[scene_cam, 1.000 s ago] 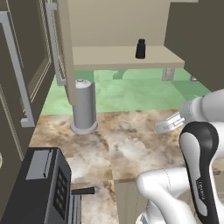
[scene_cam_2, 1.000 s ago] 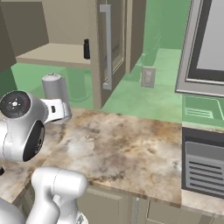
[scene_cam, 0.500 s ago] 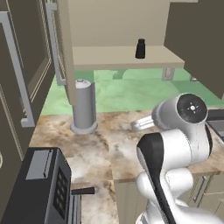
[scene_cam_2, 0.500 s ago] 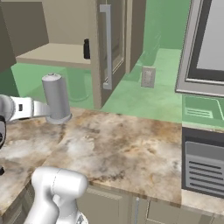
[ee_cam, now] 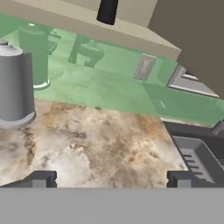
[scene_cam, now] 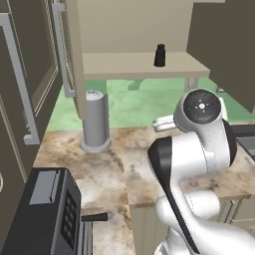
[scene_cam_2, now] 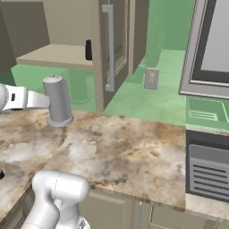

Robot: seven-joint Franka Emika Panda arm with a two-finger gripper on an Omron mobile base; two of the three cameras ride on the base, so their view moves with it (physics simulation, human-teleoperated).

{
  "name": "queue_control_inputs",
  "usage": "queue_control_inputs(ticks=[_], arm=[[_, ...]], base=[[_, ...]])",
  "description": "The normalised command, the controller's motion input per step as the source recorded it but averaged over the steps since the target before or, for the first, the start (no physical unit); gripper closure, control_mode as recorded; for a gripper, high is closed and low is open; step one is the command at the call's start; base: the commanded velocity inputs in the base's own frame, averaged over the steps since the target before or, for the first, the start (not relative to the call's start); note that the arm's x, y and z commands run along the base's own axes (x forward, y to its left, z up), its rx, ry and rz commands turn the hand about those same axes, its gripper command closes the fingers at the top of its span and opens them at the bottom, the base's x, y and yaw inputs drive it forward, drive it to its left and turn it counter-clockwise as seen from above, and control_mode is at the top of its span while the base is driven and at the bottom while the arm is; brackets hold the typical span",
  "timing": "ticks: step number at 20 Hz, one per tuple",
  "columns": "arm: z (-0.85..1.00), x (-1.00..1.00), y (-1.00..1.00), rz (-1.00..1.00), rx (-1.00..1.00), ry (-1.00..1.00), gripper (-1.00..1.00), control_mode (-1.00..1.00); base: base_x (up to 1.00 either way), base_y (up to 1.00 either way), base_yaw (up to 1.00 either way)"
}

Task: Move the ketchup and shaker from the cabinet to the dining counter.

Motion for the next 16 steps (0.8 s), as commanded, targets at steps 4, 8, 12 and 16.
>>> queue_control_inputs(ticks=[4, 8, 12, 16], arm=[[0.44, 0.0, -0.66, 0.0, 0.0, -0.13, -1.0, -1.0], [0.23, -0.03, -0.37, 0.01, 0.0, -0.24, -1.0, -1.0], [0.16, -0.05, -0.17, 0.01, 0.06, -0.31, -1.0, -1.0], [0.4, -0.01, 0.01, 0.0, 0.09, -0.21, -1.0, -1.0]], base=[[0.0, 0.0, 0.0], [0.0, 0.0, 0.0], [0.0, 0.0, 0.0], [0.0, 0.0, 0.0]])
